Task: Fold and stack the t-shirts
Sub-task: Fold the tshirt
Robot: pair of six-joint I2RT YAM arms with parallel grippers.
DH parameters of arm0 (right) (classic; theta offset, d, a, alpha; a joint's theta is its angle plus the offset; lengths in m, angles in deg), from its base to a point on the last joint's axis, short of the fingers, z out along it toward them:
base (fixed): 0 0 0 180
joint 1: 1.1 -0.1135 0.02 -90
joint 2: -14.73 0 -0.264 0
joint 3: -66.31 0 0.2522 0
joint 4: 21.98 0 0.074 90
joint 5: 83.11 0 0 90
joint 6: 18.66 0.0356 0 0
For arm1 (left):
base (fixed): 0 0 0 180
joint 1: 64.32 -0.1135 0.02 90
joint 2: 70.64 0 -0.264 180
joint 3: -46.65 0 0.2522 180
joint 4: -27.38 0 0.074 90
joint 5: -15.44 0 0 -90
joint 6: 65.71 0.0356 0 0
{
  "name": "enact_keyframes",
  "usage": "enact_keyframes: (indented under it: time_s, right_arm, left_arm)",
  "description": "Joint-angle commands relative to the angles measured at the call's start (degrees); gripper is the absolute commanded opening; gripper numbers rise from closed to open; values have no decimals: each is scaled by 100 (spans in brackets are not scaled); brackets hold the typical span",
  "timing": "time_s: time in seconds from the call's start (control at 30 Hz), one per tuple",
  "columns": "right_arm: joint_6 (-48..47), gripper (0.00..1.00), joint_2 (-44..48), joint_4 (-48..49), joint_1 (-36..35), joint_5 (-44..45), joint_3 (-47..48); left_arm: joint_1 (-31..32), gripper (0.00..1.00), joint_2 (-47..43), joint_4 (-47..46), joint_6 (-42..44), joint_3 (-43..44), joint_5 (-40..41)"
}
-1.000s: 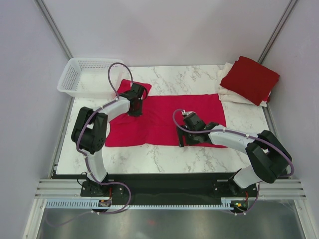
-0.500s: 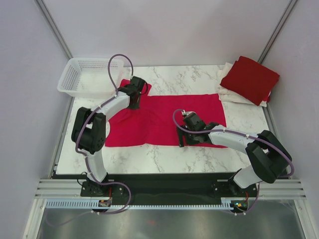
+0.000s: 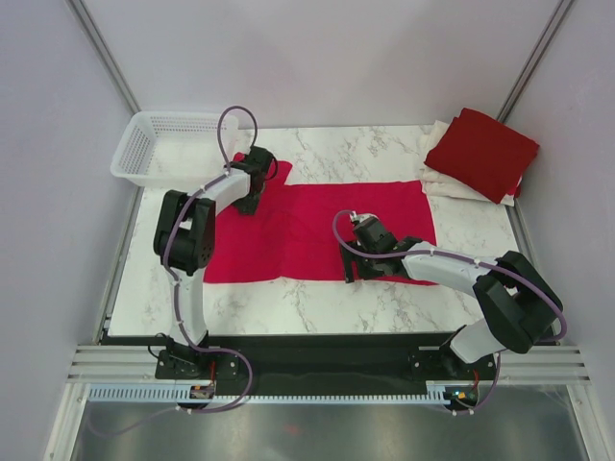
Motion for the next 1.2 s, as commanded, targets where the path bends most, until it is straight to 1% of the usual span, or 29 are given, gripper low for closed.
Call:
enact_keyframes:
  time_s: [0.0, 0.07, 0.1, 0.17, 0.2, 0.23, 0.27, 0.3, 0.33, 0.37, 0.4, 0.43, 0.47, 0.5, 0.53, 0.6, 0.63, 0.67, 0.7, 0.73, 0.77, 0.8, 0.9, 0.93, 1.0, 1.03, 1.07, 1.1, 1.17]
  right_arm:
    - [-27, 86, -203, -188, 0, -111, -290]
    - [-27, 86, -176, -188, 0, -120, -281]
    - [-18, 86, -168, -197, 9, -138, -273]
    - [43, 86, -150, -223, 9, -199, -159]
    - [61, 86, -133, -258, 0, -234, -36]
    - [79, 86, -63, -267, 0, -269, 34]
    - [113, 86, -27, -285, 0, -270, 105]
    - [123, 85, 17, -320, 9, -261, 262]
    - [114, 86, 104, -346, 0, -235, 333]
    - [131, 85, 131, -381, 0, -165, 395]
    - [149, 86, 175, -503, 0, 10, 509]
    - [166, 86, 254, -591, 17, 133, 553]
    - [254, 86, 333, -714, 18, 370, 580]
    - [481, 88, 447, -924, 35, 824, 502]
    - [622, 89, 787, -996, 148, 994, 414]
    - [938, 92, 1298, -1101, 333, 1249, 11]
    - [1044, 93, 1831, -1189, 534, 1373, -113]
    - [1150, 94, 2080, -1268, 649, 1487, -236]
    - [1377, 95, 2309, -1495, 763, 1636, -394]
    - [1458, 96, 2694, -1619, 982, 1873, -456]
    - [1546, 96, 2846, -1725, 1097, 1971, -501]
    - [1607, 96, 2978, -1918, 1194, 2050, -545]
    - [1810, 96, 3391, -2130, 1695, 2130, -641]
    - [1862, 96, 3427, -2139, 2036, 2112, -668]
    - [1828, 96, 3419, -2113, 2459, 1806, -747]
    - [1784, 96, 3392, -2087, 2922, 1657, -773]
    - [1662, 96, 3357, -1965, 3144, 1211, -834]
    - [1600, 95, 3244, -1894, 3573, 981, -861]
    - [1450, 95, 3103, -1762, 3892, 524, -940]
  left_arm:
    - [-206, 84, 16, 274, 85, 331, 549]
    - [-198, 92, -176, 337, -57, 402, 498]
    - [-163, 100, -456, 372, -257, 393, 445]
    - [-93, 100, -773, 486, -478, 332, 235]
    - [4, 100, -1158, 513, -758, 271, 111]
    - [57, 100, -1344, 522, -891, 53, -81]
    - [101, 100, -1564, 513, -1058, -89, -492]
    - [136, 100, -1923, 504, -1468, -256, -775]
    - [136, 100, -2126, 496, -1681, -649, -1117]
    - [136, 100, -2285, 478, -1909, -853, -1564]
    - [136, 100, -2435, 452, -2329, -1072, -1786]
    - [136, 100, -2775, 399, -2473, -1579, -2171]
    - [136, 100, -2953, 225, -2605, -1854, -2297]
    - [128, 100, -3198, 119, -2815, -2144, -2359]
    - [128, 100, -3653, 4, -2904, -2695, -2395]
    - [49, 100, -4156, -207, -3114, -3164, -2439]
    - [-12, 100, -4629, -269, -3194, -3558, -2622]
    - [-83, 100, -4851, -348, -3256, -3762, -2736]
    - [-284, 100, -5062, -505, -3396, -3973, -2859]
    - [-399, 100, -5290, -585, -3458, -4367, -3078]
    - [-635, 100, -5632, -681, -3572, -4571, -3176]
    - [-724, 100, -5792, -813, -3634, -4895, -3264]
    - [-892, 100, -6109, -849, -3731, -5178, -3344]
    - [-944, 100, -6145, -849, -3731, -5249, -3344]
    - [-1084, 100, -6189, -1120, -4238, -5476, -3397]
    - [-1111, 100, -6189, -1244, -4284, -5556, -3414]
    - [-1181, 100, -6198, -1297, -4354, -5635, -3423]
    - [-1208, 100, -6207, -1367, -4373, -5767, -3414]
    - [-1278, 100, -6207, -1604, -4382, -5891, -3406]
